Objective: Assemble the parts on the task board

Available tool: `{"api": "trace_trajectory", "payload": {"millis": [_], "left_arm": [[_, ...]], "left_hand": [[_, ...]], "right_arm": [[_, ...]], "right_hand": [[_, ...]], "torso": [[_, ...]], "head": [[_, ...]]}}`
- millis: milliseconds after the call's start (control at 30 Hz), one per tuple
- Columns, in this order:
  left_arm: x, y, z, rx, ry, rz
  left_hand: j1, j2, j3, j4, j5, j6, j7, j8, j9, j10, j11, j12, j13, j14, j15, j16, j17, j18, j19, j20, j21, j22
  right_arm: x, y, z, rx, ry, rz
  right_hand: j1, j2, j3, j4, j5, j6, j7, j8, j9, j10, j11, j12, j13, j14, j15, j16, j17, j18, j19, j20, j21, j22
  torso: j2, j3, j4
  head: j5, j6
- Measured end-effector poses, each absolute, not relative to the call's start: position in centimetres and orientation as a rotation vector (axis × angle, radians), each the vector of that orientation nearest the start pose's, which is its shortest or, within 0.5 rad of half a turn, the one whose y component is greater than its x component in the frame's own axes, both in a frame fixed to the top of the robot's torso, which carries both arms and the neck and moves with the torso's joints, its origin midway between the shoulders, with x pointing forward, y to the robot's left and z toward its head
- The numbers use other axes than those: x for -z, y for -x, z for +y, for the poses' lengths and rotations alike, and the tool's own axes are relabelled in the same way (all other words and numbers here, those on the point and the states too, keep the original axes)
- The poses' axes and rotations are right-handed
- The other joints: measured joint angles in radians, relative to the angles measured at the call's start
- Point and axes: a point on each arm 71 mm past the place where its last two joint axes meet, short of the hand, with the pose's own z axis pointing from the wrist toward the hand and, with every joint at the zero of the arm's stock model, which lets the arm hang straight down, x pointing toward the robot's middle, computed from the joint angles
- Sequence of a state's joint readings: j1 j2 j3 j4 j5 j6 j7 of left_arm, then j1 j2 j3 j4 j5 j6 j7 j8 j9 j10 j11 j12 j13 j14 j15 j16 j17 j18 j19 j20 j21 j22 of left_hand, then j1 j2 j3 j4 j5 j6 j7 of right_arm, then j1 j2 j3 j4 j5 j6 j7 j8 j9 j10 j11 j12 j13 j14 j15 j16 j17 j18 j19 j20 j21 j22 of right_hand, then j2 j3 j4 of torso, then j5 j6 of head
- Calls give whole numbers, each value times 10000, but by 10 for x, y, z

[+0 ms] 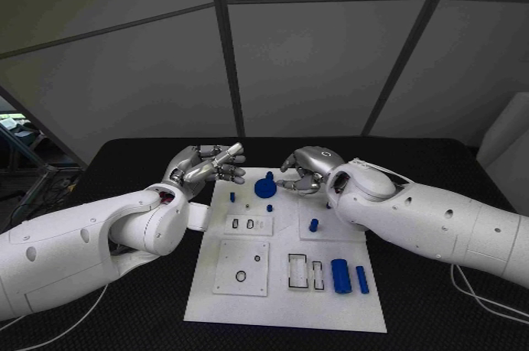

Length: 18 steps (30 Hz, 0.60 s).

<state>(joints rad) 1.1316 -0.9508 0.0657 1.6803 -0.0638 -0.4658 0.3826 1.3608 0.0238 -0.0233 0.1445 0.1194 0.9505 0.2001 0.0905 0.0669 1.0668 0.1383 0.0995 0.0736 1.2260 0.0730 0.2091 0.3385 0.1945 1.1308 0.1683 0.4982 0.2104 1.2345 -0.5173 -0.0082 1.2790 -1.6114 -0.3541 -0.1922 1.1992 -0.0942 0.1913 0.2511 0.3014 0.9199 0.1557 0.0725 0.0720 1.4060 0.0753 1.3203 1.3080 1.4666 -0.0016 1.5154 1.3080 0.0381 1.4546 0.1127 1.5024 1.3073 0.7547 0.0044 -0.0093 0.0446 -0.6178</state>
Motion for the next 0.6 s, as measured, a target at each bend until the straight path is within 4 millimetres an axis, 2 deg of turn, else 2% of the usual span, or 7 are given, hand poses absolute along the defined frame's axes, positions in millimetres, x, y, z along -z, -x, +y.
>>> {"api": "trace_trajectory", "payload": {"millis": [133, 200, 367, 433, 500, 600], "left_arm": [[159, -465, 226, 14695, 11164, 13204], [159, -465, 227, 14672, 11175, 13205], [159, -466, 230, 14605, 11197, 13190], [160, -466, 230, 14608, 11197, 13192], [160, -466, 229, 14619, 11196, 13197], [160, -467, 228, 14623, 11204, 13205]], "left_hand": [[0, 0, 0, 0, 0, 0, 0, 0, 0, 0, 0, 0, 0, 0, 0, 0, 0, 0, 0, 0, 0, 0], [0, 0, -17, -17, 0, 0, 0, 0, 0, 0, 0, -30, 0, 0, 0, 0, 2, 0, 0, 0, 0, -2], [0, 0, -29, -28, 0, 0, 0, 0, 0, 0, 0, -47, 0, 0, 0, 0, 8, 0, 0, 0, 0, -8], [0, 0, -29, -28, 0, 0, 0, 0, 0, 0, 0, -48, 0, 0, 0, 0, 8, -1, 0, 0, 0, -8], [0, 0, -29, -28, 0, 0, 0, 0, 0, 0, 0, -48, 0, 0, 0, 0, 7, -1, 0, 0, 0, -8], [0, 0, -29, -28, 0, 0, 0, 0, 0, 0, 0, -48, 0, 0, 0, 0, 7, 0, 0, 0, 0, -8]], "right_arm": [[156, -524, -127, -6619, 1975, 14665], [153, -521, -145, -6897, 1591, 14579], [151, -515, -203, -7072, 457, 14752], [151, -513, -224, -7088, 22, 14827], [150, -511, -236, -7119, -235, 14870], [152, -511, -251, -7131, -528, 14954]], "right_hand": [[337, -95, 60, -225, 0, 49, 49, 0, 0, -65, 10, -194, -50, 0, 0, -150, -1, 1, -230, 21, -159, -1], [475, -178, 50, -325, 163, 49, 49, 0, 0, -129, -22, -278, -123, 0, 0, -191, -1, 2, -271, 15, -184, 0], [971, -301, -21, -648, 292, 148, 40, 0, 0, -241, -62, -426, -252, 0, 0, -263, -1, 0, -394, -3, -275, 0], [1118, -366, -58, -735, 292, 203, -14, 0, 1, -253, -75, -440, -271, 0, 0, -274, -2, 0, -400, -8, -314, 0], [1368, -400, -62, -906, 405, 270, 3, 0, 5, -258, -80, -485, -305, 0, 0, -314, -2, 1, -429, -37, -330, 0], [1510, -451, -89, -1015, 413, 303, -23, 0, 10, -289, -111, -541, -343, 0, 0, -314, -2, 0, -463, -71, -344, 2]], "torso": [[-18, 12, -32], [-33, 24, -59], [-83, 67, -146], [-105, 82, -177], [-111, 97, -192], [-124, 138, -223]], "head": [[-37, 26], [-76, 52], [-127, 67], [-154, 88], [-198, 117], [-220, 128]]}}
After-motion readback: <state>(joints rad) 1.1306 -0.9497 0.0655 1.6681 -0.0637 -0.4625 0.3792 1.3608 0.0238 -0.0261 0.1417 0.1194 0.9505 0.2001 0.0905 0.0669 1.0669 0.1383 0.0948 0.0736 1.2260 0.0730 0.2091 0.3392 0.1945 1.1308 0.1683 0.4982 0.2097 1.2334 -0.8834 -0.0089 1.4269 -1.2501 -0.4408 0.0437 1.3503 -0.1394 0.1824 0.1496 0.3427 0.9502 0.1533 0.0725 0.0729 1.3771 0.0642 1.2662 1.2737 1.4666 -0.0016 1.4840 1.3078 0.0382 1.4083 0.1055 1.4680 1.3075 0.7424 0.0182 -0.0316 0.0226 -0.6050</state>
